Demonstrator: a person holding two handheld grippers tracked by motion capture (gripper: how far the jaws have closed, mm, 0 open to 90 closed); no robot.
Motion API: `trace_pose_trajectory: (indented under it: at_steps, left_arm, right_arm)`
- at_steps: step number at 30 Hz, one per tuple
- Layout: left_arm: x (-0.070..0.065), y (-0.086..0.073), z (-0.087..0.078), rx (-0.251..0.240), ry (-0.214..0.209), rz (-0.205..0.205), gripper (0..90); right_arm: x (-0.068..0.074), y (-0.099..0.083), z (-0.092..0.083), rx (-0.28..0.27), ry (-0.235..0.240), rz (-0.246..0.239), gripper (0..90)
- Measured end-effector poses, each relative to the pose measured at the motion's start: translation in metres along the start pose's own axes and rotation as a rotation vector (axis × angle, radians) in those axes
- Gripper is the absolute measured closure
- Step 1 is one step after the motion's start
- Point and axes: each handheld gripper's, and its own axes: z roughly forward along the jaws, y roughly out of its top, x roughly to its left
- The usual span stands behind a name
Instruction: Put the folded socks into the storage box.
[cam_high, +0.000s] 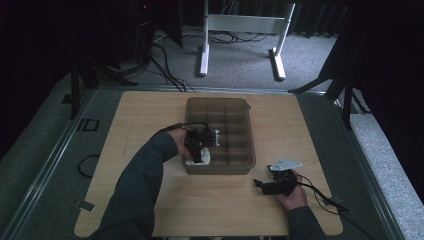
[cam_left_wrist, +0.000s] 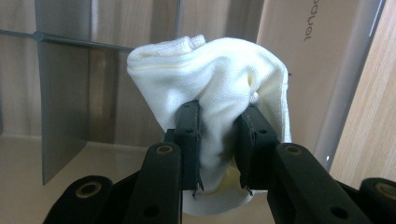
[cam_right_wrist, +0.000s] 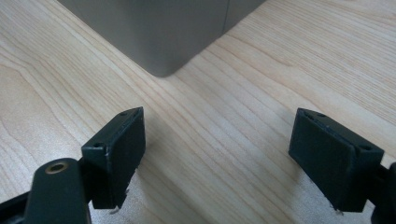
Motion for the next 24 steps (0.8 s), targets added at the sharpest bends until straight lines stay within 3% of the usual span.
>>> trace_pose_trajectory:
  at_steps: [12,24]
  left_arm:
    - [0.000,0.002,0.013,0.035,-0.001,-0.007,73.5]
    - [-0.002,-0.003,0.002,0.015,-0.007,-0.039,63.4]
  right_arm:
    - [0.000,0.000,0.000,0.000,0.000,0.000,18.3]
    - [0.000,0.000,0.000,0.000,0.001,-0.001,18.3]
